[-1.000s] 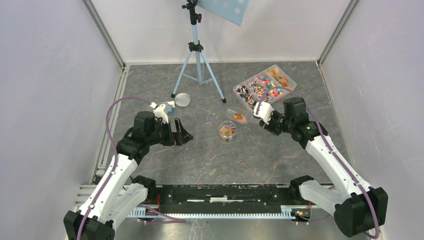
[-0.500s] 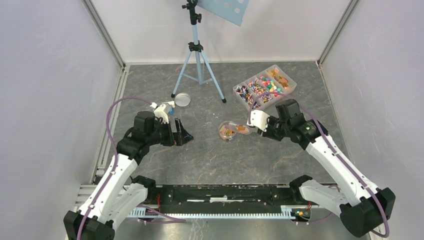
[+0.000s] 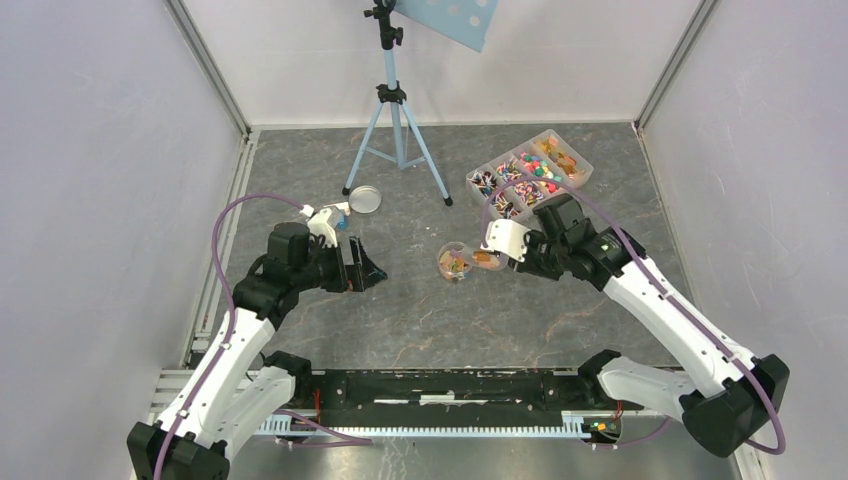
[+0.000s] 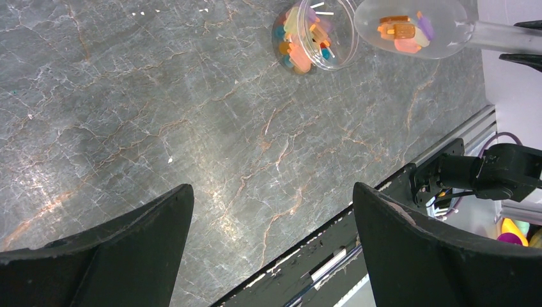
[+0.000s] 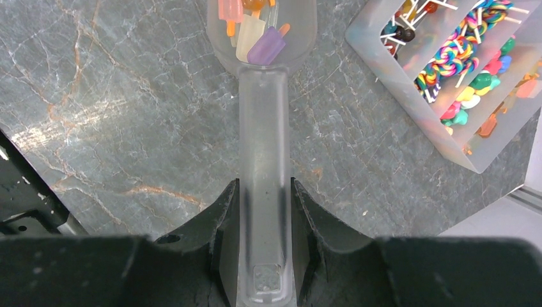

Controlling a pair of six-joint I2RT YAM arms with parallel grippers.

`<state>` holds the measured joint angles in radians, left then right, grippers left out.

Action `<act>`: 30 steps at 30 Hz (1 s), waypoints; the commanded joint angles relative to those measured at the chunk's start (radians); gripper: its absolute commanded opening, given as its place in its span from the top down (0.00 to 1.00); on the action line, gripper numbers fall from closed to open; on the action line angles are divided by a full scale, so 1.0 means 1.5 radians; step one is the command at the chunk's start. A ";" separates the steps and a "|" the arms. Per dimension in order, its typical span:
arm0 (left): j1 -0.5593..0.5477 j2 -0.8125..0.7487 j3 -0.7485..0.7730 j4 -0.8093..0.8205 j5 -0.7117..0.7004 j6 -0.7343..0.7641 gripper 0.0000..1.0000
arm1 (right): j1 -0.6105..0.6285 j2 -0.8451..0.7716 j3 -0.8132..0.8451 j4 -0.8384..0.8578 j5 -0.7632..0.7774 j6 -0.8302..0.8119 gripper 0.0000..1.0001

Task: Pack the candies
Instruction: Place the fake candies in the packing bottle.

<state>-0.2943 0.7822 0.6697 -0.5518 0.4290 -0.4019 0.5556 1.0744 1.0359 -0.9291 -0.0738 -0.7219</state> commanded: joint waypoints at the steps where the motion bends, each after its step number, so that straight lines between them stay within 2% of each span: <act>1: -0.002 -0.009 0.003 0.016 0.014 0.025 0.00 | 0.017 0.013 0.038 -0.013 0.040 0.016 1.00; 12: -0.002 -0.008 0.003 0.016 0.016 0.026 0.00 | 0.061 0.059 0.065 -0.038 0.084 0.034 1.00; 30: -0.003 -0.007 0.004 0.017 0.017 0.025 0.00 | 0.090 0.097 0.122 -0.083 0.131 0.049 1.00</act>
<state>-0.2943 0.7822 0.6701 -0.5518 0.4294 -0.4019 0.6800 1.2095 1.1542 -1.0321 0.0944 -0.6662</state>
